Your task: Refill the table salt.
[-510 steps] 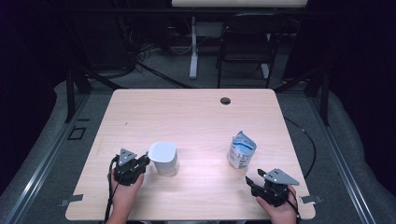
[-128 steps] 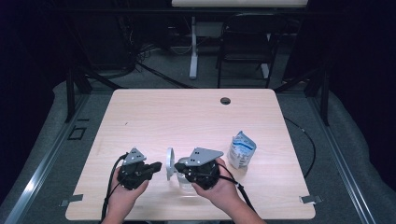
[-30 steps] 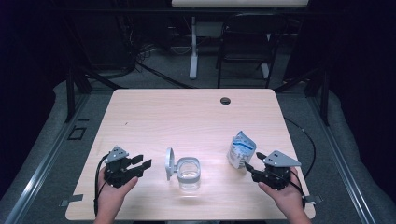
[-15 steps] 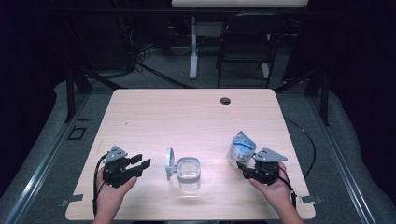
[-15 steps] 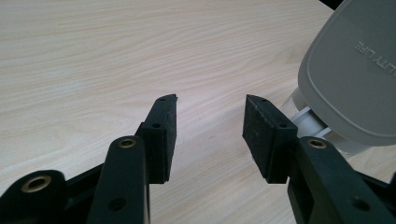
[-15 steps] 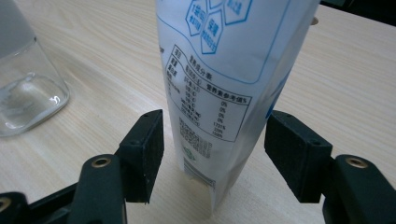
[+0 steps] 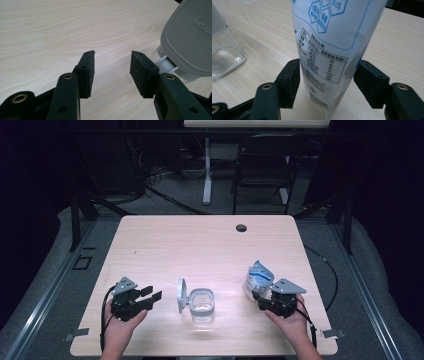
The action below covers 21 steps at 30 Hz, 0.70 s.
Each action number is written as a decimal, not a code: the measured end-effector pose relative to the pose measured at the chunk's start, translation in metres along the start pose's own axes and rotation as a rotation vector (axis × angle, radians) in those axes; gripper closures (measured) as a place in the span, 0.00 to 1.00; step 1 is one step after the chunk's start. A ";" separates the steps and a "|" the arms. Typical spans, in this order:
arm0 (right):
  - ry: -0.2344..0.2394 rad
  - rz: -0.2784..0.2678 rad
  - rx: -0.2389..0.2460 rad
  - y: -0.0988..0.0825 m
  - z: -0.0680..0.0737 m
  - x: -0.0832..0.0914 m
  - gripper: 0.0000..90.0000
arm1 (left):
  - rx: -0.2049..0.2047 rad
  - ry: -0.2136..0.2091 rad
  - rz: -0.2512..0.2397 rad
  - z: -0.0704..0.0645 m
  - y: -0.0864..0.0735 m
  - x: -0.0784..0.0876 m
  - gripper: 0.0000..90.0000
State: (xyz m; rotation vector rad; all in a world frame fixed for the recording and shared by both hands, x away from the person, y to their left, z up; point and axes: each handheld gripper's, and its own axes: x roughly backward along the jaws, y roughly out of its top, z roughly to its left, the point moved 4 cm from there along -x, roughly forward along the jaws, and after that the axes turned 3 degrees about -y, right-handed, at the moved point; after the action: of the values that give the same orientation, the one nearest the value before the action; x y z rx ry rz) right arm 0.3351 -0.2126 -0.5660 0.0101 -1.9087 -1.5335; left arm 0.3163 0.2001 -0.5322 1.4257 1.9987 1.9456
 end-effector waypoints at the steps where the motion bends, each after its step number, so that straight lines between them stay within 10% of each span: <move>1: 0.001 -0.001 0.001 -0.001 0.000 0.000 0.42 | 0.001 0.001 -0.001 0.000 0.000 0.000 0.61; 21: -0.018 0.021 0.015 -0.010 0.003 -0.019 0.38 | -0.003 0.003 -0.003 0.000 0.000 0.001 0.61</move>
State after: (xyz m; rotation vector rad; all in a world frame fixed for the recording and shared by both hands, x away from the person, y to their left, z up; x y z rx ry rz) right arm 0.3437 -0.2054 -0.5842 -0.0172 -1.9288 -1.5102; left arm 0.3160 0.2008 -0.5313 1.4194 1.9970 1.9497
